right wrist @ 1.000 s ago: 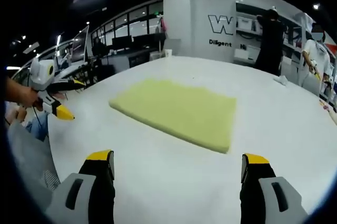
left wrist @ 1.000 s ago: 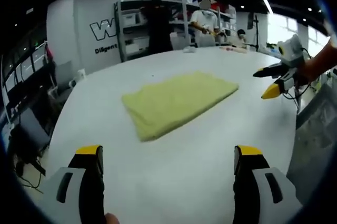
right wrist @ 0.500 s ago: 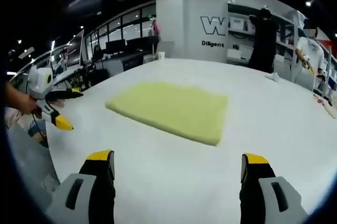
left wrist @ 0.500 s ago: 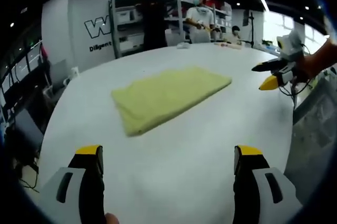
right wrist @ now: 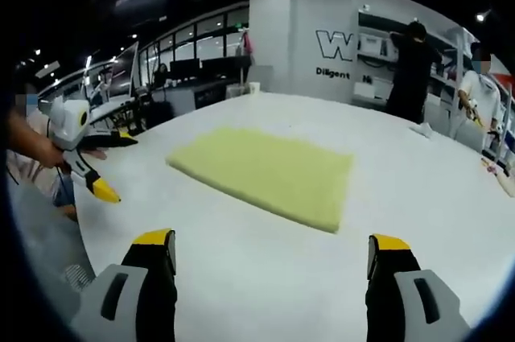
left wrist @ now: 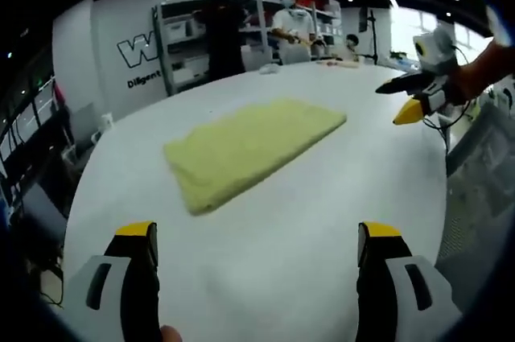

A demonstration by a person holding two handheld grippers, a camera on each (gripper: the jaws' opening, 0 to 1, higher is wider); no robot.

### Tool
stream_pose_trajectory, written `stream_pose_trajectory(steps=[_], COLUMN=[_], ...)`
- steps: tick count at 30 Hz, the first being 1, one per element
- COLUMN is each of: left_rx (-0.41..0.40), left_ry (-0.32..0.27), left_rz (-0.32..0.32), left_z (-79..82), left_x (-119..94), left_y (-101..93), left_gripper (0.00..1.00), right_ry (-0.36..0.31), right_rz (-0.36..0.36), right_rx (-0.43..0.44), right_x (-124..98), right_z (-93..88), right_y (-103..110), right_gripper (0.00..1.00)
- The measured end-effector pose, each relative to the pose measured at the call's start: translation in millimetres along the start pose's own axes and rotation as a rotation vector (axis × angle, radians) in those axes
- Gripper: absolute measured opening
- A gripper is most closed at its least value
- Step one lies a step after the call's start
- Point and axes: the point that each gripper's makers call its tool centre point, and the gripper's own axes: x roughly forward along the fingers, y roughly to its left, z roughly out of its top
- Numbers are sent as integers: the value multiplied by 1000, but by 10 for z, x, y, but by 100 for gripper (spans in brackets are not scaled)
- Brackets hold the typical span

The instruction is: Fold the garment on the visible template until the final outline fits inside the template.

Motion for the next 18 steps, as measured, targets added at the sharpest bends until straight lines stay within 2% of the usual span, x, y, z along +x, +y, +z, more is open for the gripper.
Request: stream_pose_trajectory(steps=[2,3,4,5,8,12,18], left_rx=[16,6,-37,-52,-31,-11,1], left_ry=[-20,-35,-61,-70,-94,-63,-64], left_rz=[-19,-23,-13,-7,-7,-22,-34], left_z=[52,84,134,151,186,128,151], left_x=[-15,-29,-44,-60,-100,-87,-107], left_y=[-34,-27,12,40,39,-30,-77], left_gripper=[99,99,99,99,99,99,99], right_ry=[-4,-6,-4,-5,3,-3,5], right_rz=[3,8,13,16,28,31,41], right_rx=[-7,-9,-13,-28,-101,-91,-76], right_x=[-36,-52,-59,-74,-89,-90,-86], right_z=[-4,-11,-17,-13,9,70,58], right_y=[14,25,34,49,69,81,134], right_gripper=[97,98,98,98,94,96,99])
